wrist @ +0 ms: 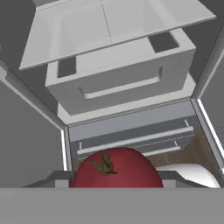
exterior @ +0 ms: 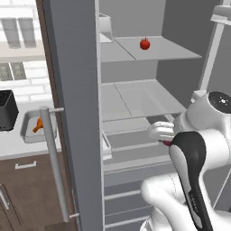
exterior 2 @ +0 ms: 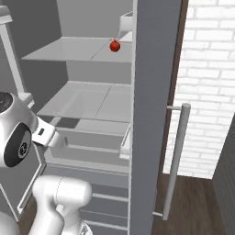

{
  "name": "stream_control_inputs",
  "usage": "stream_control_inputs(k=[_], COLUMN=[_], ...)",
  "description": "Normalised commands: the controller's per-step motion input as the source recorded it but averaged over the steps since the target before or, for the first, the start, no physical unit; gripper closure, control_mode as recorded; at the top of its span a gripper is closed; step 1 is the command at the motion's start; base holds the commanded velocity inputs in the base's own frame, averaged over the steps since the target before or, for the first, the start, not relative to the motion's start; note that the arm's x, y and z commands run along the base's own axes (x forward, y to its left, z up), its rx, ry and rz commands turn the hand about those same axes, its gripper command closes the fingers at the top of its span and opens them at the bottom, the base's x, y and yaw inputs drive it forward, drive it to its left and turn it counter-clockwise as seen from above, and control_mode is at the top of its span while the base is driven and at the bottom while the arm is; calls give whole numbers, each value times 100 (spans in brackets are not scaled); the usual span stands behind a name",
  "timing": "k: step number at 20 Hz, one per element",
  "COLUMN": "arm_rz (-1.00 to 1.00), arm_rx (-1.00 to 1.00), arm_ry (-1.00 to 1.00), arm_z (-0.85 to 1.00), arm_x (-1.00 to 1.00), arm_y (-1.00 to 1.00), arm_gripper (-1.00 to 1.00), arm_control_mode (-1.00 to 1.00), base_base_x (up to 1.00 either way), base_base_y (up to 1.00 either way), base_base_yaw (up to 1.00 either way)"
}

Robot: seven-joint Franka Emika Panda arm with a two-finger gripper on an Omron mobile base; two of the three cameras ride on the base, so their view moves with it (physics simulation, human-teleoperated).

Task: Place one tomato and one chicken drumstick in each tupperware on the nearby counter, to pack two identical lunches.

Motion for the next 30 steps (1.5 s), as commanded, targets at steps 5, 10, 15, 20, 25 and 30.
stream_control_inputs(k=[5, 10, 15, 20, 25, 30], arm_rz=[0, 0, 0, 0, 0, 0], arm_rx=[0, 0, 0, 0, 0, 0], arm_ry=[0, 0, 0, 0, 0, 0], arm_z=[0, 0, 0, 0, 0, 0], arm_x=[0, 0, 0, 0, 0, 0], arm_y=[0, 0, 0, 0, 0, 0], arm_gripper=[100, 100, 100, 100, 100, 100], arm_control_mode=[100, 100, 100, 100, 100, 100], base_base_x=[-100, -78, -49, -19, 0, 47], base_base_y=[-41, -33, -38, -5, 0, -8], base_base_yaw=[25, 44, 57, 69, 78, 78])
